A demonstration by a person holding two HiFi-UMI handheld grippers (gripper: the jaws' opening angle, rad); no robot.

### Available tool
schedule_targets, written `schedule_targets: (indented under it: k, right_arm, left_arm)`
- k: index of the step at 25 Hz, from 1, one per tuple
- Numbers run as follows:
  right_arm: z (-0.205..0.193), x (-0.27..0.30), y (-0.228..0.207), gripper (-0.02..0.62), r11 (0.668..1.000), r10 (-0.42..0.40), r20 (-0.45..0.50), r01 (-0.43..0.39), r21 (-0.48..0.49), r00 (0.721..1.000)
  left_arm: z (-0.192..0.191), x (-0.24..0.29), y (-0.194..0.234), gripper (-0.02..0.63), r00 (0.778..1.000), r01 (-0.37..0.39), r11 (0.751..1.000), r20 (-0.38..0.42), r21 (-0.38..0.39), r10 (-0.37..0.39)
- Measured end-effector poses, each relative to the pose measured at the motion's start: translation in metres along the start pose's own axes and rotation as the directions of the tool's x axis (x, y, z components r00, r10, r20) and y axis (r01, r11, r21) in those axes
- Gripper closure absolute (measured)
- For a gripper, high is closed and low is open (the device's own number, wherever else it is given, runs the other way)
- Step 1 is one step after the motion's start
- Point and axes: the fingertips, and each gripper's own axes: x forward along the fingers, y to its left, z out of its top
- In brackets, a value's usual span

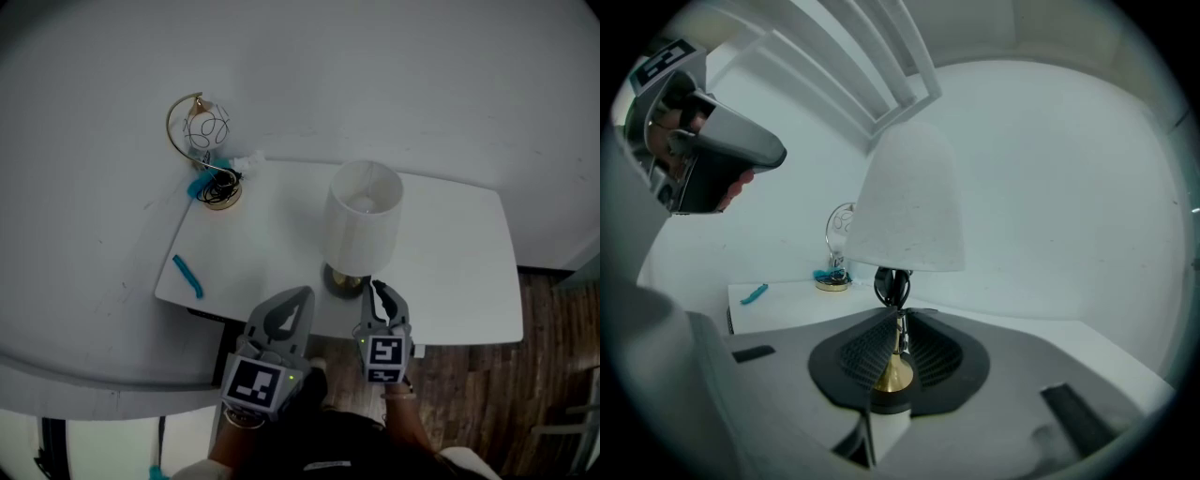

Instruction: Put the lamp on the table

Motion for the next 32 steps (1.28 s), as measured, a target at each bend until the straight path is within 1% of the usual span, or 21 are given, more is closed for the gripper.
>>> schedule_targets:
  k: [5,9,12,14,24,27,32]
  right_arm:
    - [0.013,-0.016,0.000,0.561,1.000,-0.005,0.023,0.006,-0.031,1.000]
    - [0.027,-0.028,0.000,0.561,0.998,-0.008,0.067,0.012,-0.057,0.998]
    - [0.038,-0.039,-0.002,0.592,0.998,-0.022,0.091,0.027,-0.055,0.996]
    - [0.046,-0.046,-0.002,0.592,0.998,-0.023,0.116,0.029,-0.053,0.993]
    - [0.058,-0.082,0.009,0.597,0.995,0.006,0.133,0.008,-0.101,0.991]
    - [0.062,-0.094,0.010,0.597,0.995,0.013,0.149,0.002,-0.102,0.989]
    - [0.065,-0.111,0.008,0.597,0.993,0.013,0.151,0.005,-0.114,0.988]
  left_arm:
    - [0.002,-0.006,-0.009,0.606,1.000,0.004,1.000,0.006,-0.001,-0.004]
    - [0.003,-0.012,-0.012,0.606,1.000,-0.004,1.000,0.011,-0.006,0.004]
    - [0.003,-0.018,-0.015,0.606,1.000,-0.013,1.000,0.018,-0.021,0.014]
    - [0.002,-0.024,-0.017,0.606,1.000,-0.019,0.999,0.020,-0.031,0.019]
    - [-0.002,-0.047,-0.028,0.606,0.999,-0.037,0.996,0.033,-0.075,0.040]
    - [-0.002,-0.053,-0.035,0.606,0.999,-0.035,0.996,0.037,-0.077,0.038]
    - [-0.001,-0.061,-0.047,0.606,0.999,-0.033,0.997,0.039,-0.072,0.036]
